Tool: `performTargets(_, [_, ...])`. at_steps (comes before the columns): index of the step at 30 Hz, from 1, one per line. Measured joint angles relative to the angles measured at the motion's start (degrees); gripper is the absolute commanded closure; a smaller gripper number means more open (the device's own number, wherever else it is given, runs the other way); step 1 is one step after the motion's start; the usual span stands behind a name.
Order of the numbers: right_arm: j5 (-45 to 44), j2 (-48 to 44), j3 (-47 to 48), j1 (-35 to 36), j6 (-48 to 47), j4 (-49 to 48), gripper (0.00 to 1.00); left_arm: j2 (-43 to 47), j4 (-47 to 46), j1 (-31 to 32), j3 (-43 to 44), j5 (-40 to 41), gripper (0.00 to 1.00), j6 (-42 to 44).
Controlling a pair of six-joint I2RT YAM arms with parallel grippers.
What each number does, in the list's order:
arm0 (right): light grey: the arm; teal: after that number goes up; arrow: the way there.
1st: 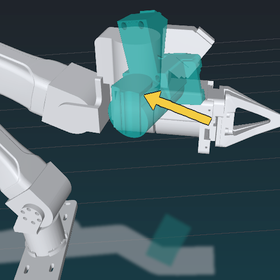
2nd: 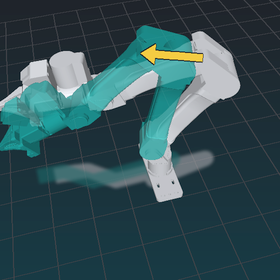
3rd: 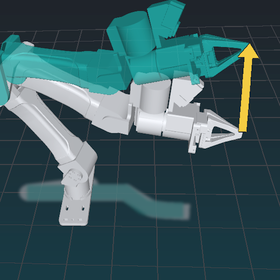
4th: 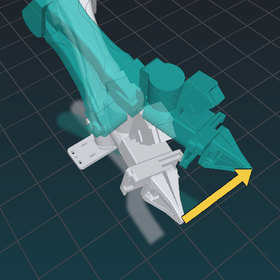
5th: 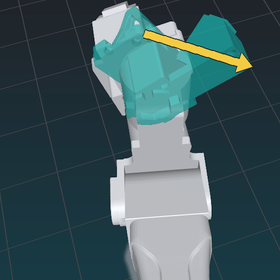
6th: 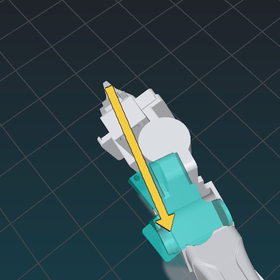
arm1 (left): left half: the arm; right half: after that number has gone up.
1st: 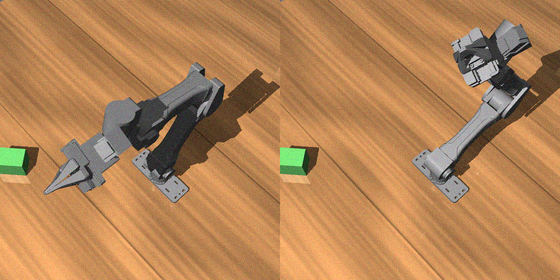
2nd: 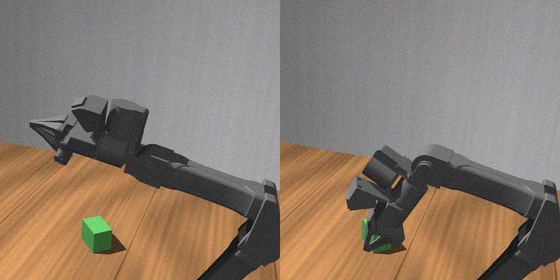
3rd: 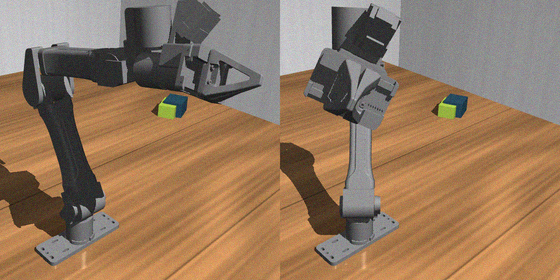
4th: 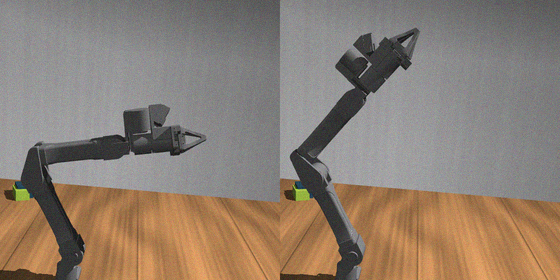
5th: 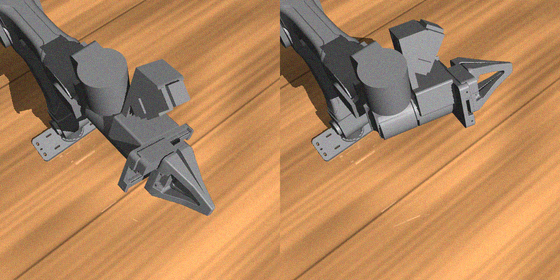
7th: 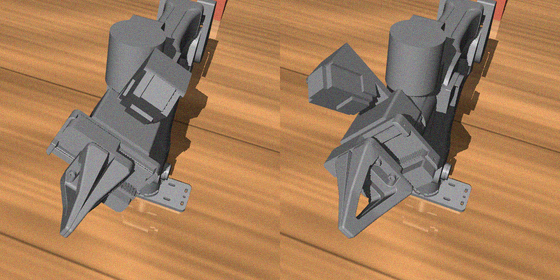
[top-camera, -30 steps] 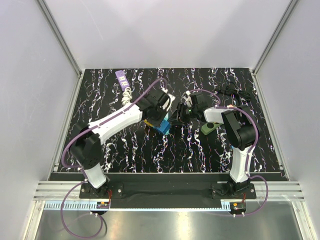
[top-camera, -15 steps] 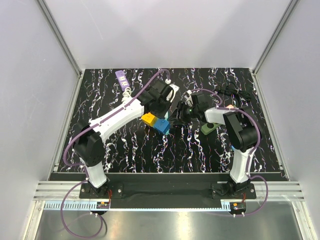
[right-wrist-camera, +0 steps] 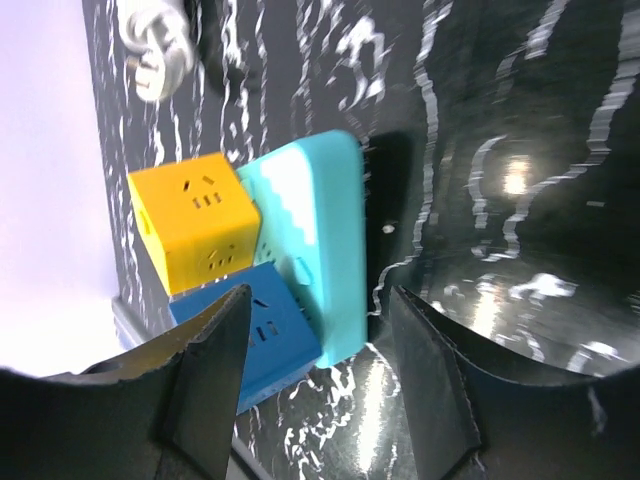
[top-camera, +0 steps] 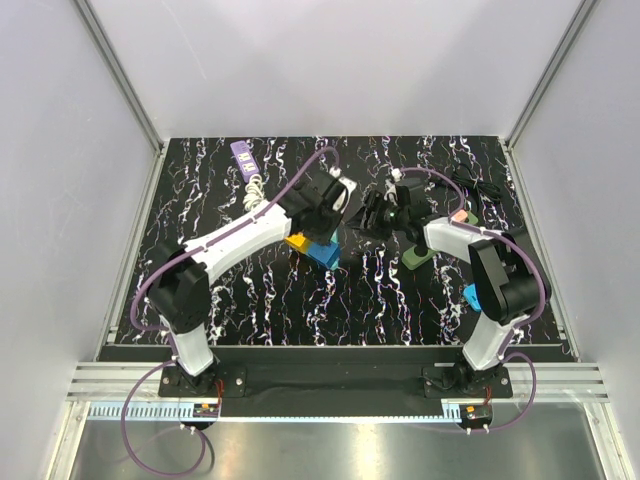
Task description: Insert the plug
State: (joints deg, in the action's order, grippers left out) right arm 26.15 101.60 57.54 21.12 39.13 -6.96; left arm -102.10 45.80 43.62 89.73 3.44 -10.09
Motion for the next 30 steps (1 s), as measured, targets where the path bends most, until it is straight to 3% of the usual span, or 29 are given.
performTargets(5, [-3.1,-2.3,-1.9,-2.1,0.2,0.2,0.37,0.5,-4.2,0.6,-8.0,0.3,1.00,-2.5])
performTargets(19, [-4.1,-2.5,-2.2,-2.3,-0.3,0.8,0.37,-0.8,-2.3,0.0,-1.5,3.5,1.00,-2.4])
performTargets(29, [-4.1,-3.0,-2.2,-2.3,-1.1,1.2,0.38,-0.9,-3.7,-0.1,-6.0,3.0,1.00,-3.3])
performTargets(30, [-4.2,-3.4,-2.1,-2.3,-1.4,1.9,0.38,-0.9,-3.8,-0.1,-5.9,3.2,0.91,-3.3])
